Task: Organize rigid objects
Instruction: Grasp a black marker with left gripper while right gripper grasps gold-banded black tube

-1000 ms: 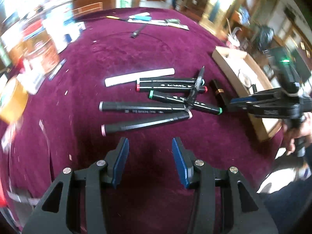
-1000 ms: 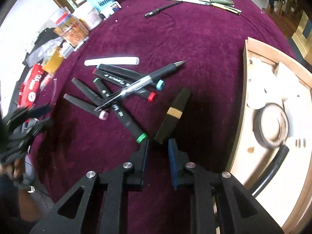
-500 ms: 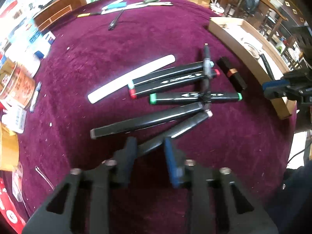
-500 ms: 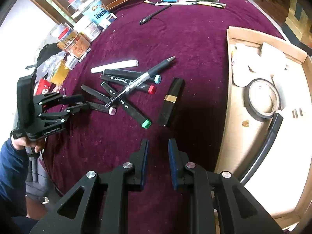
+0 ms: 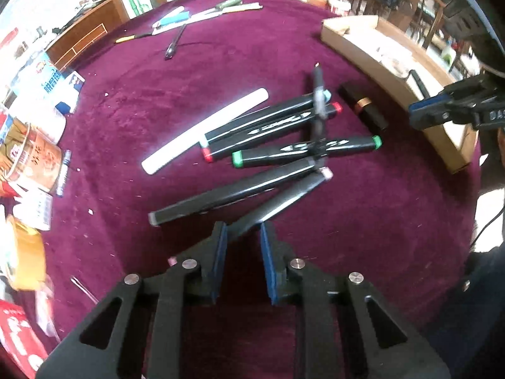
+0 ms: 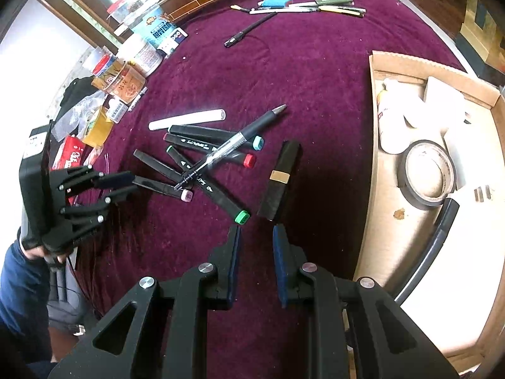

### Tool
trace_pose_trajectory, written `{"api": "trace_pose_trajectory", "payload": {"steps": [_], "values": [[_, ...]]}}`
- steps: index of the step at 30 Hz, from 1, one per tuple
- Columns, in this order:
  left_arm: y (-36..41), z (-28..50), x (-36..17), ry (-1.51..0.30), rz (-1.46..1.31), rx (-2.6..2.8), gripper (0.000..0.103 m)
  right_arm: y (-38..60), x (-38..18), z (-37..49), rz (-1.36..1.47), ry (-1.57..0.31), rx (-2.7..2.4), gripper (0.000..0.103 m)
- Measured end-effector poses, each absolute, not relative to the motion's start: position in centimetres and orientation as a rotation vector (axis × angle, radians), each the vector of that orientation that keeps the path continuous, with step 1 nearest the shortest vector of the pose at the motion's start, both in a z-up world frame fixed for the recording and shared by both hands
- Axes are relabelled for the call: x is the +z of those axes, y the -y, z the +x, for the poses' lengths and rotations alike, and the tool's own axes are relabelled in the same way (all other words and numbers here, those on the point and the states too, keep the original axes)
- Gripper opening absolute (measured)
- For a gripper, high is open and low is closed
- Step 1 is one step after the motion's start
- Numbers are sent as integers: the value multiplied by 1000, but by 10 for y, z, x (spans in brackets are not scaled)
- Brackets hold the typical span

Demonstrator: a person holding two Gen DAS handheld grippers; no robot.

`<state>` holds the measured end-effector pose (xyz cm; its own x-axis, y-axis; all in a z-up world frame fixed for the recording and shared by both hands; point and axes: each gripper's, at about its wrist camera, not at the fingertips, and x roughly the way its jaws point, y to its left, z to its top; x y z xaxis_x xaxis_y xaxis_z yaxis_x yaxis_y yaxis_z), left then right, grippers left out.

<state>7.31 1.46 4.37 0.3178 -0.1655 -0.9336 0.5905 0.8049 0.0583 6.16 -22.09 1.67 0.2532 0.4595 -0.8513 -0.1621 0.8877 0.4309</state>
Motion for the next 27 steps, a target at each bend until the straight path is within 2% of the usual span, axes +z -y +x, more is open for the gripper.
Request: {"api": "trace_pose_trajectory", "payload": {"steps": [4, 8, 10, 14, 18, 22, 27], "values": [[-13, 81, 33, -1159, 517, -538, 24, 222, 16, 63, 283, -1254, 431, 19], [-4, 83, 27, -1152, 596, -565, 34, 224, 14, 65, 289, -1261, 430, 20], [1, 82, 20, -1149, 641, -566, 34, 223, 12, 67, 290, -1265, 430, 20], [5, 77, 20, -1144, 621, -536, 29, 222, 12, 71, 290, -1267, 427, 20], [18, 49, 23, -1197, 551, -558, 13, 224, 10, 80, 295, -1272, 404, 20], [29, 21, 22, -1239, 395, -578, 12, 227, 2, 95, 308, -1295, 366, 20], [24, 33, 22, -1247, 284, -466, 12, 218, -11, 118, 296, -1335, 340, 19]]}}
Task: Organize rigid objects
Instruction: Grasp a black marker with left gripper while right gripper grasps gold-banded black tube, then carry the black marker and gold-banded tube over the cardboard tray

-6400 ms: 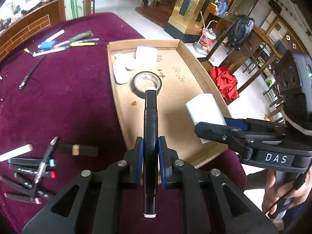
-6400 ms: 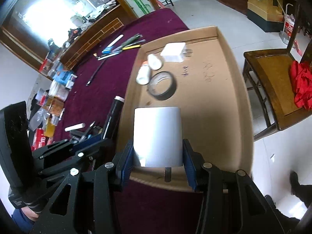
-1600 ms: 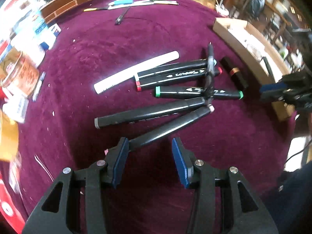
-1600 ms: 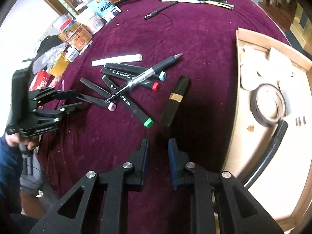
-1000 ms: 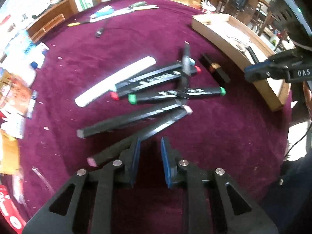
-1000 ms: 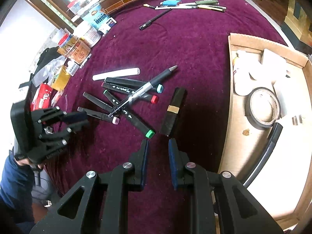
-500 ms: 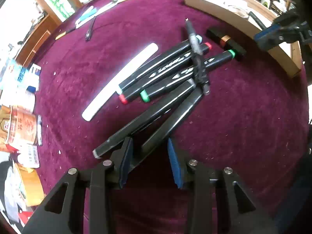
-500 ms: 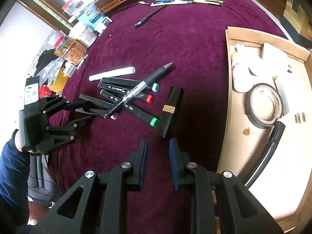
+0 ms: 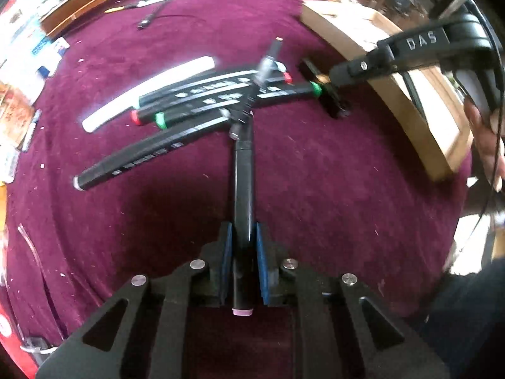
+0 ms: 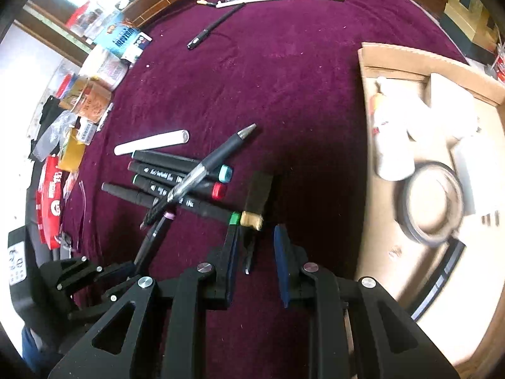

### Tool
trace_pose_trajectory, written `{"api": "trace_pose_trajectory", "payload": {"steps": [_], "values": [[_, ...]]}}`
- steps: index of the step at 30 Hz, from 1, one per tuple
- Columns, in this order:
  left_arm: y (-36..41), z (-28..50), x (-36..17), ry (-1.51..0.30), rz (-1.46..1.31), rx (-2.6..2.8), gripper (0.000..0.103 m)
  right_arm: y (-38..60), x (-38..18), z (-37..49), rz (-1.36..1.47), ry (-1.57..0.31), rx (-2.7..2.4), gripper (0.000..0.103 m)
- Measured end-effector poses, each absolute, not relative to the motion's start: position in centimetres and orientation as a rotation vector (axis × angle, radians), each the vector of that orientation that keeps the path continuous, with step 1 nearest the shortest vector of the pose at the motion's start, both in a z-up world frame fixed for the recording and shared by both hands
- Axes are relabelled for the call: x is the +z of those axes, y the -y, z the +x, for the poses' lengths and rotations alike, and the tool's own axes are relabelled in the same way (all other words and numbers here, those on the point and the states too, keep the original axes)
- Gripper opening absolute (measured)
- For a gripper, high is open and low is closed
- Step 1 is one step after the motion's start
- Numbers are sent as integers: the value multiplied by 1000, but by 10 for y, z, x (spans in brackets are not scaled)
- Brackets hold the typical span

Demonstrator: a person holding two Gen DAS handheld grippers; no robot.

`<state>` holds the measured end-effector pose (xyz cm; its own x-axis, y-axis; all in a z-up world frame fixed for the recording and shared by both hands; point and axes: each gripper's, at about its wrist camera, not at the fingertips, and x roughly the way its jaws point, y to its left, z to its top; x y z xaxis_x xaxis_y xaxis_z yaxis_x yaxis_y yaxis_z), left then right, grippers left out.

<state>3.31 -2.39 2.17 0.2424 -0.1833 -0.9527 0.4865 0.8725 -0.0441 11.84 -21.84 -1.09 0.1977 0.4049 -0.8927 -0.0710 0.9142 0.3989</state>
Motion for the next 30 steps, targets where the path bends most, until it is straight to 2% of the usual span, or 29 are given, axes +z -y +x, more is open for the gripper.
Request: {"api": "trace_pose_trajectory", "payload": {"steps": [3, 8, 16, 17, 20, 24, 30], "values": [[34, 37, 20, -1230, 367, -448, 15, 208, -13, 125, 242, -1334, 313, 20], [33, 39, 19, -1220, 332, -445, 15, 198, -10, 126, 147, -1319, 255, 20], [30, 44, 17, -1208, 304, -439, 16, 200, -14, 126, 167, -1325, 220, 21], [31, 42, 19, -1209, 300, -438, 16, 200, -14, 125, 159, -1316, 218, 17], [31, 42, 20, -1216, 285, -429, 16, 201, -12, 119, 174, -1302, 228, 16], [32, 33, 20, -1166, 281, -418, 12, 205, 0, 92, 227, -1256, 266, 16], [15, 22, 28, -1149, 102, -419, 12, 210, 17, 59, 308, -1218, 325, 16]]}}
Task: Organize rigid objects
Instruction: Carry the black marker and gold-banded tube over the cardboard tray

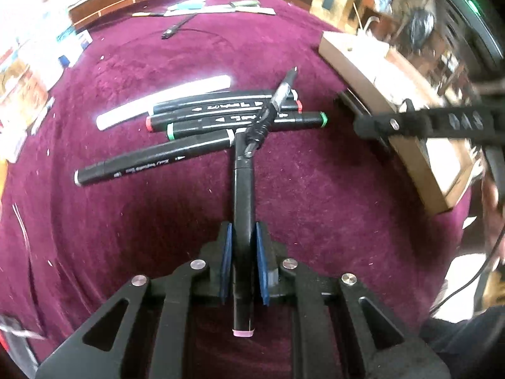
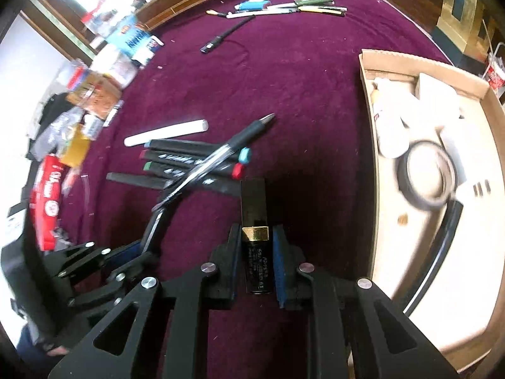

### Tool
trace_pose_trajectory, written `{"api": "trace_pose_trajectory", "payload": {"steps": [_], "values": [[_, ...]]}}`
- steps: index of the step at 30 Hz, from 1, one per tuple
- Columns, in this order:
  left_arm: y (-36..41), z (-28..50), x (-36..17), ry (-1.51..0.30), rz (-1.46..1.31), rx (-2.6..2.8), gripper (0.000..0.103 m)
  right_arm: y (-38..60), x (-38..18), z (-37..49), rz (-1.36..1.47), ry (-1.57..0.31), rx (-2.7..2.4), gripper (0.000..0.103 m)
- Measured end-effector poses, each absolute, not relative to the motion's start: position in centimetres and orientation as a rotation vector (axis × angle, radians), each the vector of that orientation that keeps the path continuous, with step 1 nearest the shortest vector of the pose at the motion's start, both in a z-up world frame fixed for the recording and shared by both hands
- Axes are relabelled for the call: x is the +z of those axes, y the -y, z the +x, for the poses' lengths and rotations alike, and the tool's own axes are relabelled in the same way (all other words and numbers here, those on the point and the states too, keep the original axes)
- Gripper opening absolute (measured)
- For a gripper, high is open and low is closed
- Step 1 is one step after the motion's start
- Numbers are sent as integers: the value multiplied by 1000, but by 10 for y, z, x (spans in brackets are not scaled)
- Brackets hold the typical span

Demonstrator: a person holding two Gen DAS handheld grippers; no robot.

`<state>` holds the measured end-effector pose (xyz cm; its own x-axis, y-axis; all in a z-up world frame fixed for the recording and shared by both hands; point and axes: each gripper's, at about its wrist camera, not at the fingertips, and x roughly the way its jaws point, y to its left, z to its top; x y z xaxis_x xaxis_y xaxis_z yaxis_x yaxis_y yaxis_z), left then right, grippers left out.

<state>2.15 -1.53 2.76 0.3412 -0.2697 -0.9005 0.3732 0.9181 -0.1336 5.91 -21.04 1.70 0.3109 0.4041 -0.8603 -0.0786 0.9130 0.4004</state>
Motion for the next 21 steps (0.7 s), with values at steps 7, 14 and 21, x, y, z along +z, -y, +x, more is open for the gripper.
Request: {"api": "trace_pose_trajectory", "payload": {"steps": [7, 14, 21], "values": [[12, 11, 36, -1134, 5, -431, 12, 205, 18, 45, 354, -1222, 382, 16], [19, 0, 51, -1109, -15, -406, 12, 205, 24, 39, 361, -1208, 443, 16], [45, -1, 68, -1081, -5, -400, 12, 231, 31, 34, 390, -1185, 464, 16]]}}
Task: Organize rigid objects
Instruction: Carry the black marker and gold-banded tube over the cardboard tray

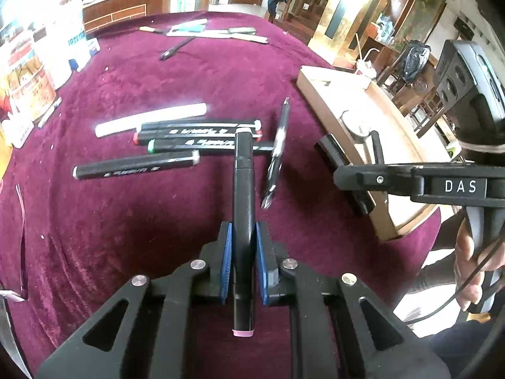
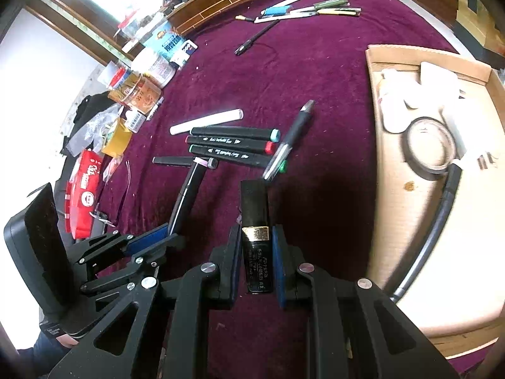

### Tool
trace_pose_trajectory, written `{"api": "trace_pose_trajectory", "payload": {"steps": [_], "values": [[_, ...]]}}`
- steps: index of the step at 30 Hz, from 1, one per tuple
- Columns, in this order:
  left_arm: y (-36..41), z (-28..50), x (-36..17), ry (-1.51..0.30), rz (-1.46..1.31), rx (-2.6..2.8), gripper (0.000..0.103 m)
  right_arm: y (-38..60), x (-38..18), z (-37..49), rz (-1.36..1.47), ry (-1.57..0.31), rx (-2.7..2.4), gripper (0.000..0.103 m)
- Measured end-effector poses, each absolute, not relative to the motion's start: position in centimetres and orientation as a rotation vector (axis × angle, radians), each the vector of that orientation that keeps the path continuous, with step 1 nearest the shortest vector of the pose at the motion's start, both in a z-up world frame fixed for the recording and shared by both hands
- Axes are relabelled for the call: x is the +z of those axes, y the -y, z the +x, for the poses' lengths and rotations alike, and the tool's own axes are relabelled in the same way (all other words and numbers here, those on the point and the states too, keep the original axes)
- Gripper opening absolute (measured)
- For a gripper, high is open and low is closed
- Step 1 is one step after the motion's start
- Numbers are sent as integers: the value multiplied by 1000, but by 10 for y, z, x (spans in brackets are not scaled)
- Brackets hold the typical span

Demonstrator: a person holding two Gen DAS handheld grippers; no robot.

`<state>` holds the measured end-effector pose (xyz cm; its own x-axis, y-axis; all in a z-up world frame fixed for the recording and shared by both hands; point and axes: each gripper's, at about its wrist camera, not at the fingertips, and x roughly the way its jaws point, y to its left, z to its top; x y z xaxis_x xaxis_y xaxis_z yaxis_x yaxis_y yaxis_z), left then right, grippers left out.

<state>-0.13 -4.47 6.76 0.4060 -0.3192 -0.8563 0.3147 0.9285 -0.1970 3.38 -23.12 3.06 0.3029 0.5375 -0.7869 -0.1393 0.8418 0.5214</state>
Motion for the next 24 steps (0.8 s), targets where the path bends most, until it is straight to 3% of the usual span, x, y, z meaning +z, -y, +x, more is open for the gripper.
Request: {"api": "trace_pose_trajectory", "payload": {"steps": [24], "values": [[207, 10, 100, -1074, 53, -577, 12, 387, 16, 20, 554, -1163, 285, 16]]}}
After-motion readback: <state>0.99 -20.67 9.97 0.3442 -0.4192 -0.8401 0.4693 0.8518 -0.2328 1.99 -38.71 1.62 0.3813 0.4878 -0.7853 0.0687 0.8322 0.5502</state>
